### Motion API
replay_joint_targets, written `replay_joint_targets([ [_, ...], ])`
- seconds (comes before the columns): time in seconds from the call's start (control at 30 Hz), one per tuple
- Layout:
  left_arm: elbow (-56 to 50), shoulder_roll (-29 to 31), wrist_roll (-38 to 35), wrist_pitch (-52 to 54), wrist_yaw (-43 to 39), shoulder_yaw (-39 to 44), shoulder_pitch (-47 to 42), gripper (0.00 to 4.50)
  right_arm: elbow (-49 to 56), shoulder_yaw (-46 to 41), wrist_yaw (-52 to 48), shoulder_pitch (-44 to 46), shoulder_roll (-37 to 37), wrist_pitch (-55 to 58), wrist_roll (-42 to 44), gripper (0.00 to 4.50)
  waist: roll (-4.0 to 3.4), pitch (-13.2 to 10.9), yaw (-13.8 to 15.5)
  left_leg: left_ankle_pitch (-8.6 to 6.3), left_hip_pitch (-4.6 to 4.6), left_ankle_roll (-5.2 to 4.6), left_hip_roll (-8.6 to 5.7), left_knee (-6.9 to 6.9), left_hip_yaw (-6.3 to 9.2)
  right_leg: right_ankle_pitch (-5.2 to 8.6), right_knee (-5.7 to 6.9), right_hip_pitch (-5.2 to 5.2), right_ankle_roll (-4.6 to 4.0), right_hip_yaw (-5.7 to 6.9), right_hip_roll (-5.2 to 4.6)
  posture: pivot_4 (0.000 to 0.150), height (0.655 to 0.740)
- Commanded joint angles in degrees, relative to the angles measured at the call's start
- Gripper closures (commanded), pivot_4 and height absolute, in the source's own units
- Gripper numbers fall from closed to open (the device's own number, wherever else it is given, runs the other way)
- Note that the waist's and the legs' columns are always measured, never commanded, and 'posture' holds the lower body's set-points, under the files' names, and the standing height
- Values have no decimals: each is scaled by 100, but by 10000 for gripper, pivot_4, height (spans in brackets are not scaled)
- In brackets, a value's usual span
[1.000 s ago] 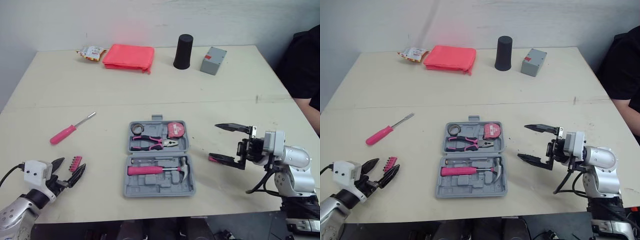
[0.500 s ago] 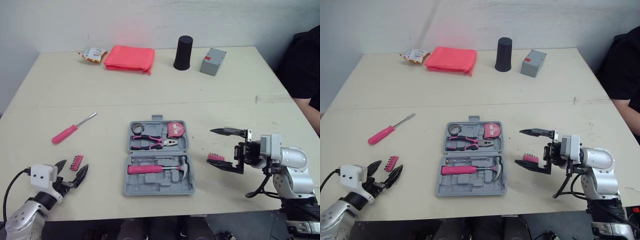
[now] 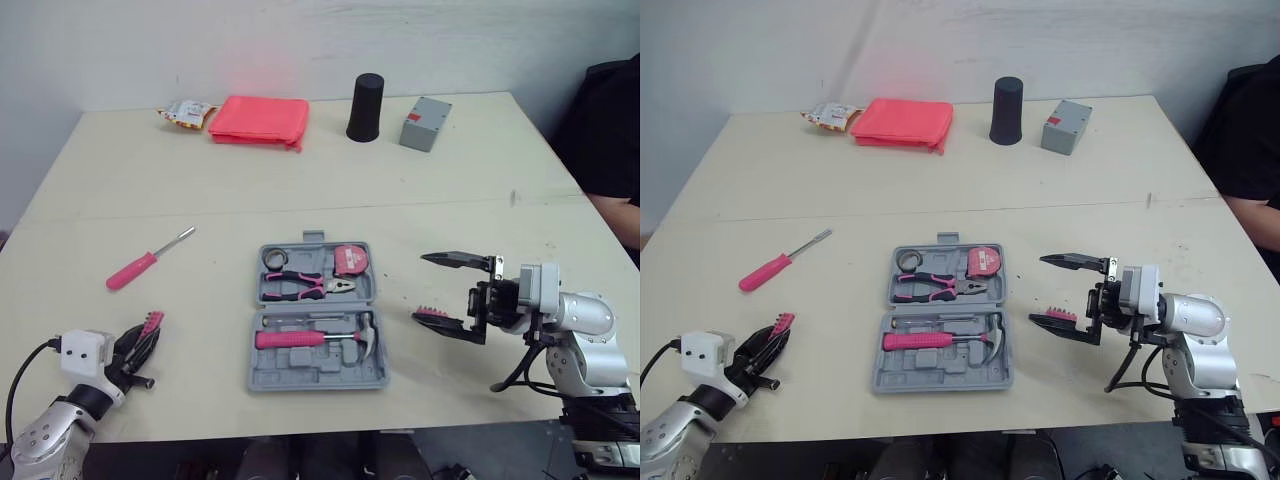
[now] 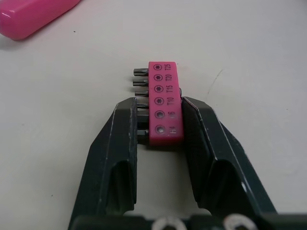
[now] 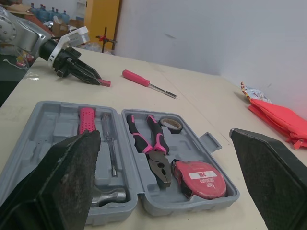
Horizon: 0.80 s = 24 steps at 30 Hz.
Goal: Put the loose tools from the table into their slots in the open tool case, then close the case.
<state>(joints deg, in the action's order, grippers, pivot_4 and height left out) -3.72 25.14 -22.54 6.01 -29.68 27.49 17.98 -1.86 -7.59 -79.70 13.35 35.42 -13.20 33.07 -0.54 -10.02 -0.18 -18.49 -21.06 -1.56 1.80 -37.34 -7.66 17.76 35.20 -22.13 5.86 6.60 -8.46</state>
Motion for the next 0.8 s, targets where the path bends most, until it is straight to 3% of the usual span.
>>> replay_joint_targets([
  [0.03, 37, 10, -72, -127, 86, 220, -70, 37957, 209, -44, 23, 58, 66, 19, 9, 0, 20, -12, 2, 0, -2, 0, 0, -1, 1, 0, 3, -2, 0, 1, 0, 1500, 7400],
  [0.13, -848, 463, -504, -127, -434, 319, -271, 37957, 169, -82, -33, 31, 117, -8, -2, 0, 71, -33, -1, 8, -21, 0, 0, -5, -1, 0, 15, -23, 0, -4, 0, 1500, 7400],
  [0.2, -1592, 806, -1308, 308, -907, 351, -371, 37957, 120, -93, -77, 25, 151, -22, -15, 0, 118, -48, 18, 26, -32, 30, 2, -8, 2, 1, 21, -32, -3, -2, 0, 1500, 7400],
  [0.33, -2409, 2091, -1754, 1230, -1841, -43, -507, 37957, 22, -143, 6, 17, 269, 165, -18, 0, 117, -48, 6, 19, -37, 35, -8, -13, 11, -2, 6, -23, -6, 0, -13, 1500, 7400],
  [0.5, -2883, 3235, -1076, 1297, -2765, -1126, -755, 37958, -72, -168, -179, -104, 461, 152, -36, 0, 101, -53, -47, 34, -34, 14, -2, 12, -14, -3, -10, -33, -5, -7, 11, 1500, 7400],
  [0.67, -3167, 3505, -708, 1572, -2897, -2132, -1412, 37958, 151, -140, -187, -191, 507, 252, 30, 0, 99, -58, -68, 34, -28, 18, 12, 14, -36, -2, -9, -40, -7, 7, 42, 1500, 7400],
  [0.8, -3182, 3649, 44, 1593, -2864, -2795, -1753, 37958, 347, -157, -173, -402, 604, 508, 80, 0, 99, -58, -47, 34, -23, 14, 9, 8, -45, -4, -3, -40, -3, -4, 46, 1500, 7400],
])
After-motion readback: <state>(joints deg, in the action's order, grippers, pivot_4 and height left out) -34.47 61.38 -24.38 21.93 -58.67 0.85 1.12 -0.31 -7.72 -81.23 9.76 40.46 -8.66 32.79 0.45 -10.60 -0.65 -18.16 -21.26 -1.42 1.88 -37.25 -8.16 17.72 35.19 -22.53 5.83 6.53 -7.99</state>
